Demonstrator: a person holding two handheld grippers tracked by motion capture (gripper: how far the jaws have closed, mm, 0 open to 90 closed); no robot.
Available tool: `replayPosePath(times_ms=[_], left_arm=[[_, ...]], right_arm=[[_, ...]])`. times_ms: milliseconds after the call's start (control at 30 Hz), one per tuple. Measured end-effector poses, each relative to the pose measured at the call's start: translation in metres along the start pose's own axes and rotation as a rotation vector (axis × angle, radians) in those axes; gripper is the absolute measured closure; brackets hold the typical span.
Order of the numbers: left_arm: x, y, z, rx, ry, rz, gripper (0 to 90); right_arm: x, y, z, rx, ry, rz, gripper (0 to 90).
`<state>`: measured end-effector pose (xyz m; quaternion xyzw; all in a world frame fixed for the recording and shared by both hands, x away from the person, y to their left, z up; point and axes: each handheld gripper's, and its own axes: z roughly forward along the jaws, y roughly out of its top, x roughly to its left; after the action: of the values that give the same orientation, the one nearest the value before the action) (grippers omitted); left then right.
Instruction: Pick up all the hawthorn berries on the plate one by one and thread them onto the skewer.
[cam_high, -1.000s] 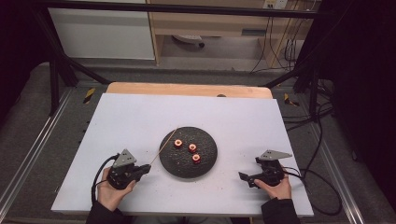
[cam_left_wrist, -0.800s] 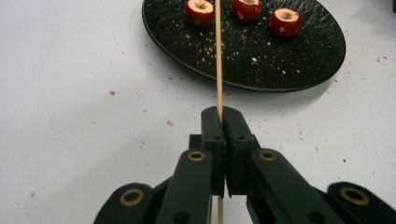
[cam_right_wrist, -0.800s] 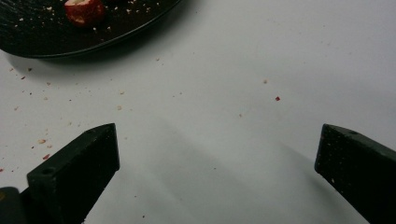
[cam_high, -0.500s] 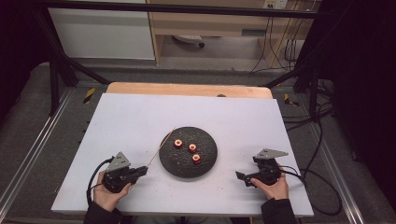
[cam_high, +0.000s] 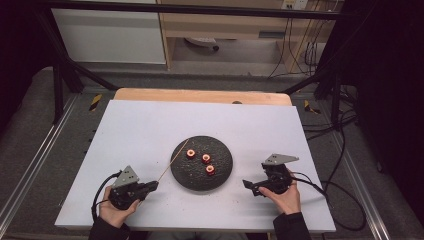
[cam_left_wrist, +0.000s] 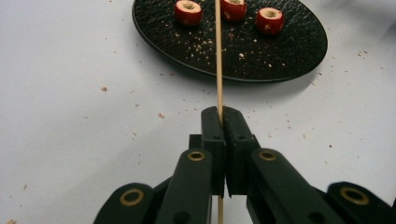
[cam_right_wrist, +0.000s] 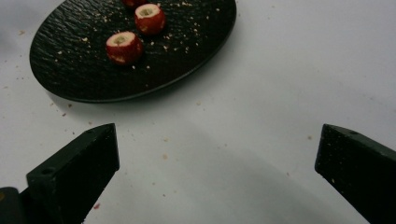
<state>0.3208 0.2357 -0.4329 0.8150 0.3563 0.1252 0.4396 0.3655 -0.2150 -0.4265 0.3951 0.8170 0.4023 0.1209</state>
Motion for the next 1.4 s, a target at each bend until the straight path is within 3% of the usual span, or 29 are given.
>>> replayPosePath(times_ms=[167, 367, 600, 800, 1033, 1400], left_arm=[[0.001, -0.002, 0.001, 0.004, -0.005, -0.014, 88.2], [0.001, -0.002, 0.001, 0.004, -0.003, -0.01, 88.2], [0.001, -0.002, 0.001, 0.004, -0.003, -0.008, 88.2], [0.001, -0.002, 0.001, 0.006, -0.006, -0.007, 88.2], [0.002, -0.003, 0.0, 0.004, -0.001, -0.008, 88.2], [0.002, -0.003, 0.001, 0.008, 0.004, -0.007, 88.2]], right_arm=[[0.006, 0.011, 0.004, -0.004, 0.0, 0.001, 0.6], [0.016, 0.03, 0.013, 0.028, -0.015, -0.019, 0.6], [0.03, 0.057, 0.026, 0.081, -0.031, -0.058, 0.7], [0.043, 0.08, 0.041, 0.162, -0.053, -0.077, 1.0], [0.052, 0.096, 0.054, 0.199, -0.032, -0.086, 4.3], [0.066, 0.11, 0.087, 0.322, -0.004, -0.104, 15.9]])
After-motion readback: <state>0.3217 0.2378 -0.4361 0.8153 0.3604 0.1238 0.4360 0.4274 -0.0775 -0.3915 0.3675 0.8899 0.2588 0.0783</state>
